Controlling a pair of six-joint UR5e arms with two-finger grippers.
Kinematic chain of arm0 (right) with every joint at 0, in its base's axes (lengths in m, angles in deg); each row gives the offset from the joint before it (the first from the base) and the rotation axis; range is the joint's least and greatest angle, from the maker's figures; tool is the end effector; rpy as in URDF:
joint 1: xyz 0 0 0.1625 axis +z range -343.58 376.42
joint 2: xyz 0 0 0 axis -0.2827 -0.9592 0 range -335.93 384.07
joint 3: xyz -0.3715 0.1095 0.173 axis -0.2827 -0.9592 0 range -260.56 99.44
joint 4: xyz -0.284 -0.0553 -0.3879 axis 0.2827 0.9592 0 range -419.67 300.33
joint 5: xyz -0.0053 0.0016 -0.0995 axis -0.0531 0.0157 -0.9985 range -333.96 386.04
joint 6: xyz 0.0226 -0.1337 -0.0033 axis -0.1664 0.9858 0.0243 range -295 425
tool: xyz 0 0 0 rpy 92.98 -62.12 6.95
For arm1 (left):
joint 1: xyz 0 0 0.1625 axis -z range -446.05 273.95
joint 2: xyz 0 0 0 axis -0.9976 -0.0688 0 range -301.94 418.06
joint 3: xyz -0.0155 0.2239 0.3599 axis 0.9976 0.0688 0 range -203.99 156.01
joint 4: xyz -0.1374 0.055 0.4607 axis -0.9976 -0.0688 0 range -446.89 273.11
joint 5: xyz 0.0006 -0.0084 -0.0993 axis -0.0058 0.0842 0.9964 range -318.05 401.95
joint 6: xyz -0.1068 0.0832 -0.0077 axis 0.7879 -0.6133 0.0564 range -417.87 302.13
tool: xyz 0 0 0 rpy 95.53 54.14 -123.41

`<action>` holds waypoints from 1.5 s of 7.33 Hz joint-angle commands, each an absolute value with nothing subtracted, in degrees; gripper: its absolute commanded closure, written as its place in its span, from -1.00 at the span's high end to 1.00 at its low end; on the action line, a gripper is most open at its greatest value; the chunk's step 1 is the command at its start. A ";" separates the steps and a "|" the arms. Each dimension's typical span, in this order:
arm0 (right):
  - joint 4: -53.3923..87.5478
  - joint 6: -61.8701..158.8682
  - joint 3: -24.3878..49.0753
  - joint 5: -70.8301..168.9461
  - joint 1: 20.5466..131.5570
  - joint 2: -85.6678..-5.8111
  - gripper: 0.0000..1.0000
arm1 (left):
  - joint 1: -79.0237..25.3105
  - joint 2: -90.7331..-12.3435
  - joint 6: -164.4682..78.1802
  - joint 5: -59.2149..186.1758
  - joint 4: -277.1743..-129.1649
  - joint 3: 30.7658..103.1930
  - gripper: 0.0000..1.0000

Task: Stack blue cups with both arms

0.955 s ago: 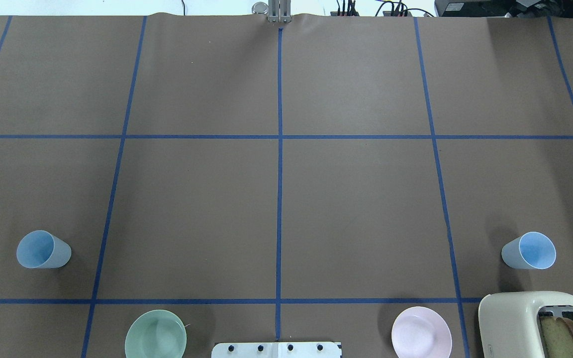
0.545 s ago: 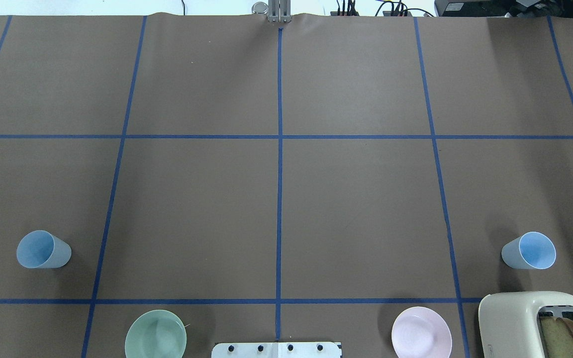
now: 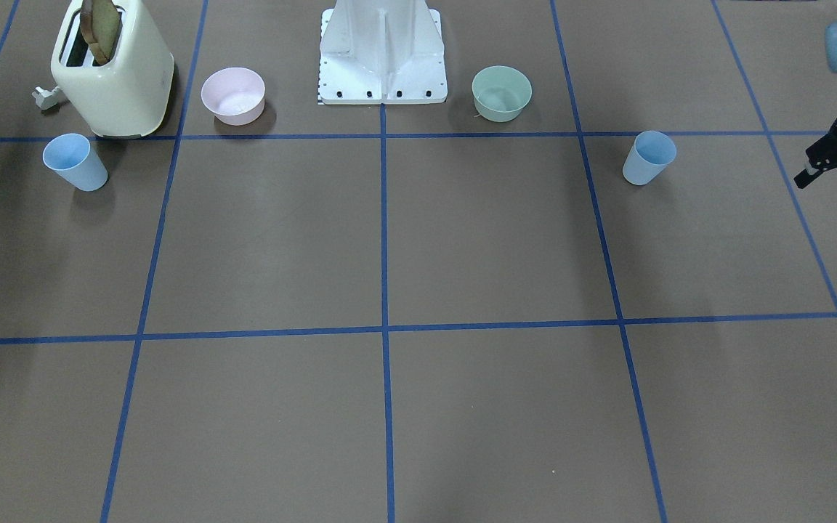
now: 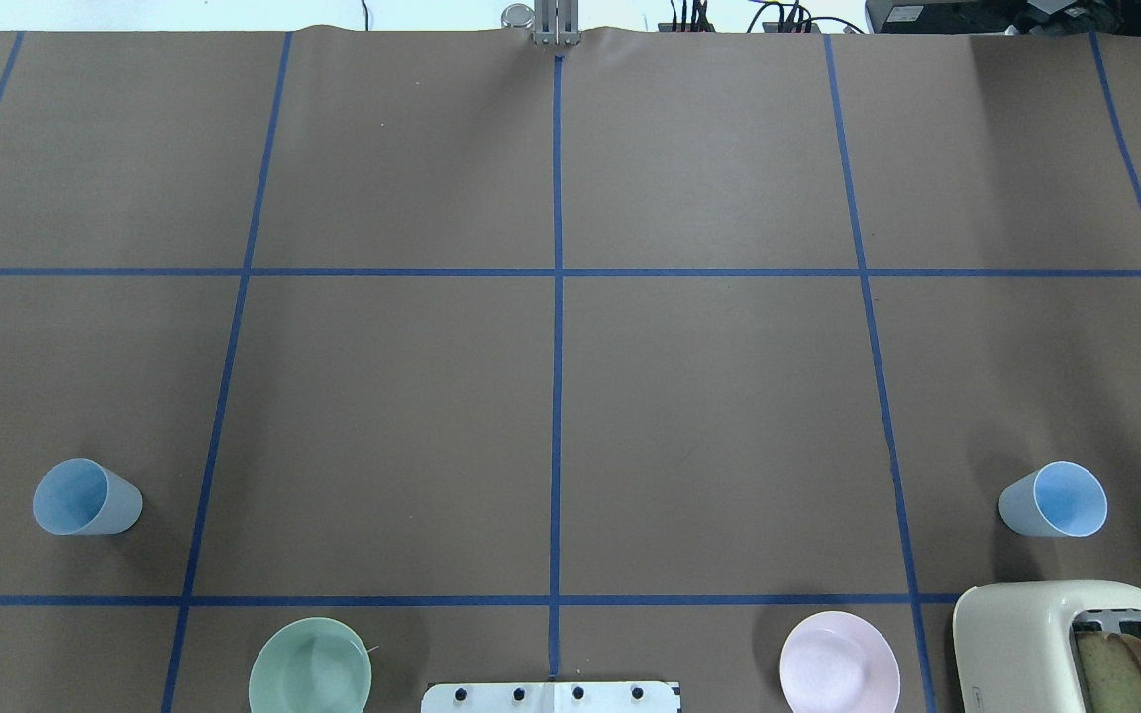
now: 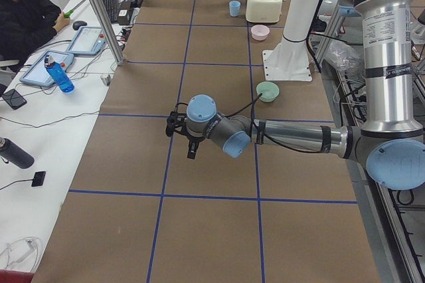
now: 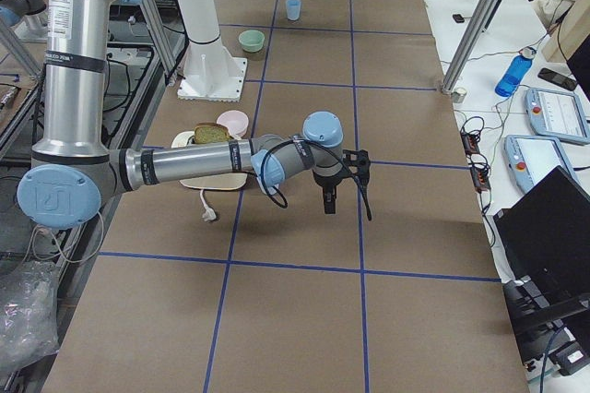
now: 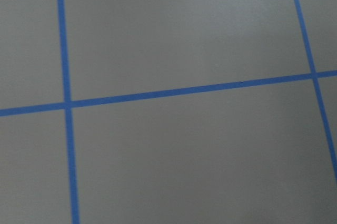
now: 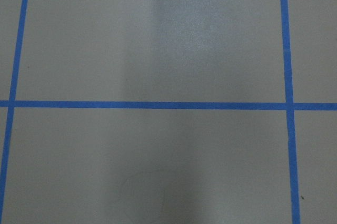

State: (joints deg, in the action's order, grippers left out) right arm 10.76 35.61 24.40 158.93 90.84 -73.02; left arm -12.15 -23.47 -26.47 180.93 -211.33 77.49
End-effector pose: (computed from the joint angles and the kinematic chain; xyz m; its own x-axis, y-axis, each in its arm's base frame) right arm -0.1063 -0.5338 0.5620 0.6585 -0.0152 0.7524 -0.0973 0.9897 0.1051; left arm 0.1186 -0.5229 0.5676 0.5442 0.1341 -0.8281 0.0744 0.9755 0.2069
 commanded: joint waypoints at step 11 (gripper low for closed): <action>10.56 30.11 34.93 159.54 78.39 -84.83 0.99 | -36.47 -16.30 -5.05 166.68 -216.88 87.98 0.96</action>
